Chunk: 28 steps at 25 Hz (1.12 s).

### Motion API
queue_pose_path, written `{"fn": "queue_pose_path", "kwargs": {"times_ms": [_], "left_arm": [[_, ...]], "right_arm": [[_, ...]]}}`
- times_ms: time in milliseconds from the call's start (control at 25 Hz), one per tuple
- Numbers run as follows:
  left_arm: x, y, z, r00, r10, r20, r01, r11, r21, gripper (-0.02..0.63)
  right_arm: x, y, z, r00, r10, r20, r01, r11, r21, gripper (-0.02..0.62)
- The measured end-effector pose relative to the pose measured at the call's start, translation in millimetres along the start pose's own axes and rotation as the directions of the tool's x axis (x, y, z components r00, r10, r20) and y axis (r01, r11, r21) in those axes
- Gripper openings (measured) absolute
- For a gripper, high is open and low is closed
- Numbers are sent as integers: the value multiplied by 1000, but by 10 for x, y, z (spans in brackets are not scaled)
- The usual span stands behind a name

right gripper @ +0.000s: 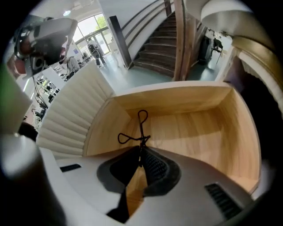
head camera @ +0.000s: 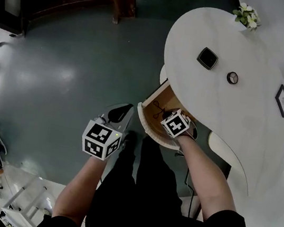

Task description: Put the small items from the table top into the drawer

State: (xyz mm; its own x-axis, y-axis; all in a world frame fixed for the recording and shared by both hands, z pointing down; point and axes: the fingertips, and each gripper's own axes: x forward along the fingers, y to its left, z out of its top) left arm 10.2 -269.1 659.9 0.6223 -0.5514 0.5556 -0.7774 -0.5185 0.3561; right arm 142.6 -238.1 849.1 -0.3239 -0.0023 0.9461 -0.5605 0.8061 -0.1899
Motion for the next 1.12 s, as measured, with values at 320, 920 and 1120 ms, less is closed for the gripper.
{"fn": "queue_pose_path", "kwargs": {"times_ms": [320, 920, 1120], "left_arm": [[26, 16, -40, 1000, 2, -8, -2, 1000, -5, 11], [-149, -19, -39, 1000, -8, 6, 8, 1000, 2, 11], [-318, -70, 96, 999, -24, 36, 23, 999, 31, 11]], "right_arm": [[213, -19, -12, 998, -2, -62, -2, 998, -59, 31], [42, -5, 26, 999, -45, -15, 45, 999, -15, 31], [-317, 74, 54, 996, -84, 43, 81, 995, 62, 31]]}}
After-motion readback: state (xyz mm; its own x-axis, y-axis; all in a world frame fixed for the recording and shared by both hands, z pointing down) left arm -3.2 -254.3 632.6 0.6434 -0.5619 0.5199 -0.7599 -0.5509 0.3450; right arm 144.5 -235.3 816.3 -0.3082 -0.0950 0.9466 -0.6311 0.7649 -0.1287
